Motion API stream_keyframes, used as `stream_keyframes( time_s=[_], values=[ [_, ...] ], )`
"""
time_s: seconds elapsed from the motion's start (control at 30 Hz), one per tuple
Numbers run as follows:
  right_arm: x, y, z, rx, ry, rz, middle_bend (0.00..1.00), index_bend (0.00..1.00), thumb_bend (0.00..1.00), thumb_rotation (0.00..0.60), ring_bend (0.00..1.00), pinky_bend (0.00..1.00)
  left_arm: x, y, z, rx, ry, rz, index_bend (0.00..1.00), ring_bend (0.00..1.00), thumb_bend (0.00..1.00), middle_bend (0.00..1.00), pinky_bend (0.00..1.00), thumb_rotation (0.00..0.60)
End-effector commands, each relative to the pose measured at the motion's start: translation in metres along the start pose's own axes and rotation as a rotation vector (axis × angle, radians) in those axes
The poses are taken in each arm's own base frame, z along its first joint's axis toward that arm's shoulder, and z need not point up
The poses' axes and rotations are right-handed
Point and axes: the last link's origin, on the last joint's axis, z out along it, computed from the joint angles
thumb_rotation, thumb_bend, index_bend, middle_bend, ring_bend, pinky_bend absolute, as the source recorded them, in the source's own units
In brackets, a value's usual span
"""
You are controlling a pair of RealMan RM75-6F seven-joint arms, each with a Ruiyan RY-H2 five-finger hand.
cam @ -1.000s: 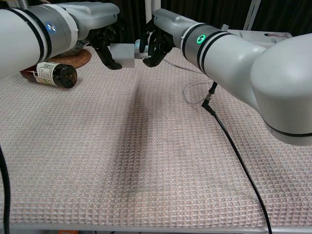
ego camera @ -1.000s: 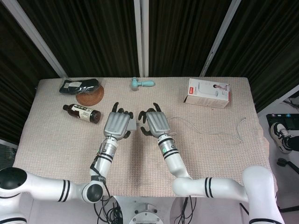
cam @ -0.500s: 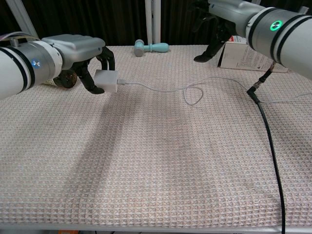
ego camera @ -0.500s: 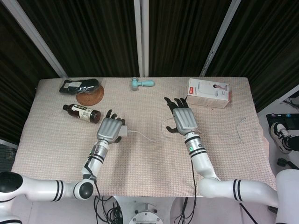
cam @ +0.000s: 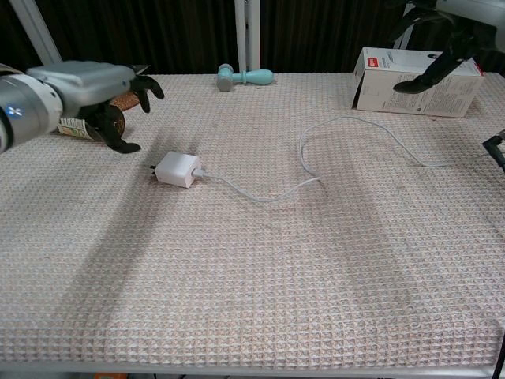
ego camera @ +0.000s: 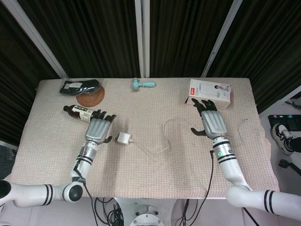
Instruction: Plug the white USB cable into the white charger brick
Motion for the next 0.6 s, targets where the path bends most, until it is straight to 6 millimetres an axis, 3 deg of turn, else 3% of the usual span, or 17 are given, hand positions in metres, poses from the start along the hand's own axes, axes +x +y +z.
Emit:
stream_keyframes(
  time_s=[0.03, 0.2, 0.3, 0.43, 0.6],
  values=[
    [0.02, 0.033, -0.028, 0.005, 0.018, -0.017, 0.19, 0.05, 0.21, 0.6, 0.06, 0.0, 0.03, -0.071, -0.041, 0.078, 0.169, -0.009, 0.16, 0.07, 0.23, 0.22, 0.0, 0.6],
    [0.042, 0.074, -0.07, -0.001, 0.066, -0.031, 0.19, 0.07, 0.23, 0.6, 0.06, 0.0, 0.033, -0.138, -0.091, 0.126, 0.203, 0.015, 0.18, 0.07, 0.22, 0.23, 0.0, 0.6],
    [0.049, 0.093, -0.097, -0.027, 0.109, -0.028, 0.19, 0.07, 0.23, 0.6, 0.06, 0.0, 0.027, -0.164, -0.123, 0.162, 0.201, -0.007, 0.19, 0.07, 0.22, 0.23, 0.0, 0.6],
    [0.054, 0.108, -0.129, -0.052, 0.156, -0.011, 0.19, 0.07, 0.23, 0.6, 0.06, 0.0, 0.023, -0.18, -0.163, 0.211, 0.237, -0.059, 0.19, 0.07, 0.22, 0.23, 0.0, 0.6],
    [0.055, 0.122, -0.159, -0.087, 0.179, 0.009, 0.19, 0.07, 0.24, 0.6, 0.05, 0.0, 0.02, -0.184, -0.202, 0.266, 0.287, -0.079, 0.19, 0.07, 0.22, 0.23, 0.0, 0.6]
  ],
)
